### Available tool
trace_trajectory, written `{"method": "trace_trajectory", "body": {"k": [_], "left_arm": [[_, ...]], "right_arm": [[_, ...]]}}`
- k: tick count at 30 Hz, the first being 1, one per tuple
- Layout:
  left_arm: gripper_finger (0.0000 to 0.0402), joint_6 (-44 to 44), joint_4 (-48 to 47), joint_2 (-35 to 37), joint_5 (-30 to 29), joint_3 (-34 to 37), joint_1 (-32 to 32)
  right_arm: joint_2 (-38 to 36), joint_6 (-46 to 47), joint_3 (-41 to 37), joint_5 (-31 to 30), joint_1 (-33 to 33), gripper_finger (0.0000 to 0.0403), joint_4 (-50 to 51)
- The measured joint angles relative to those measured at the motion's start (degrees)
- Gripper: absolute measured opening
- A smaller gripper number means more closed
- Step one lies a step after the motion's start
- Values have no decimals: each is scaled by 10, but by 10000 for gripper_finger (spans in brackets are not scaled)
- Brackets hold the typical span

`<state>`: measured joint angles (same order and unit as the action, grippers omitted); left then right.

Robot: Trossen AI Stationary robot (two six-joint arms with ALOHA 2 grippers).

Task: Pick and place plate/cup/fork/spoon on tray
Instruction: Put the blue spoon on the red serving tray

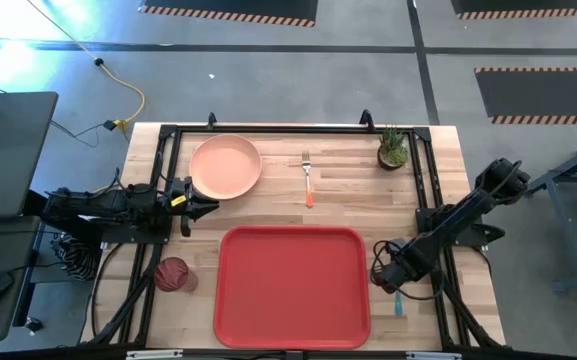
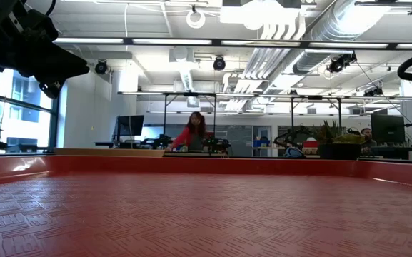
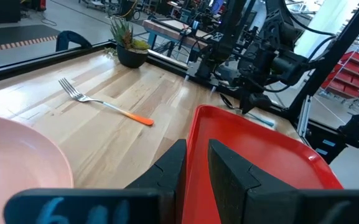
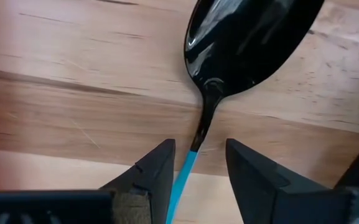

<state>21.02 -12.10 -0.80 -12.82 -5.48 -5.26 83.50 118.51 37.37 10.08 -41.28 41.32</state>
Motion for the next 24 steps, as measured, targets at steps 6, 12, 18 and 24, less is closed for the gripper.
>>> {"method": "trace_trajectory", "body": {"k": [6, 12, 18, 24], "left_arm": [[54, -1, 0, 0, 0, 0, 0], [54, -1, 0, 0, 0, 0, 0], [54, -1, 0, 0, 0, 0, 0], [54, -1, 0, 0, 0, 0, 0]], "right_arm": [[0, 24, 0, -1, 0, 67, -9], [1, 39, -1, 1, 0, 9, -10], [-3, 52, 4, 0, 0, 5, -7], [-4, 73, 24, -2, -1, 3, 0]]}}
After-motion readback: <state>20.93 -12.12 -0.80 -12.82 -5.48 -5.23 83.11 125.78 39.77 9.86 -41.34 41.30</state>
